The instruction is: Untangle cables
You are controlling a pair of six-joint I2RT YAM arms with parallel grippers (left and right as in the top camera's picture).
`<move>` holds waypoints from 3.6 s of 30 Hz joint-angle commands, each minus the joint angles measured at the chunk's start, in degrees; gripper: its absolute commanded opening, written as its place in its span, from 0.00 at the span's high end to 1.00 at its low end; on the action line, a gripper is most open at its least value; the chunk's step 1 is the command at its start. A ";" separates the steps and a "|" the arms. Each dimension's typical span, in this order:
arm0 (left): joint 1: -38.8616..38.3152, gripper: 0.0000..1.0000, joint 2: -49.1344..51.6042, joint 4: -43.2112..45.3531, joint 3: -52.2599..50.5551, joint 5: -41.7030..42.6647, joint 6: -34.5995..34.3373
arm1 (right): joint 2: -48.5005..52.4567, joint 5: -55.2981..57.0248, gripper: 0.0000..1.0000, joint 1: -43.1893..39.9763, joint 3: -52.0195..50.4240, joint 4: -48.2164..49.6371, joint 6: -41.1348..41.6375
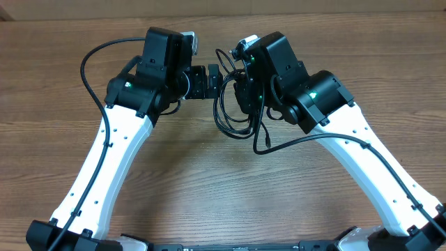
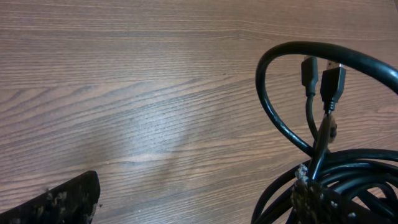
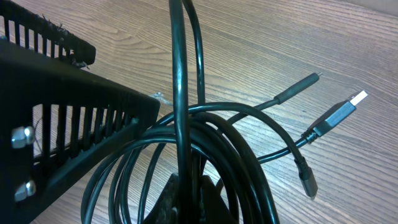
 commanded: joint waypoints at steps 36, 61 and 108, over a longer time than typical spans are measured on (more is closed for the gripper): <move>-1.64 0.03 14.78 -3.50 3.17 -13.51 1.27 | -0.48 -0.46 0.96 -0.11 0.11 -1.66 0.17; 10.99 0.95 -0.57 -24.17 3.17 -30.88 4.70 | 2.05 1.20 0.96 -9.44 -0.15 0.83 0.24; 12.76 0.00 -7.78 -14.08 3.17 -3.32 9.62 | 23.50 -8.70 0.00 -3.10 -3.39 8.52 22.99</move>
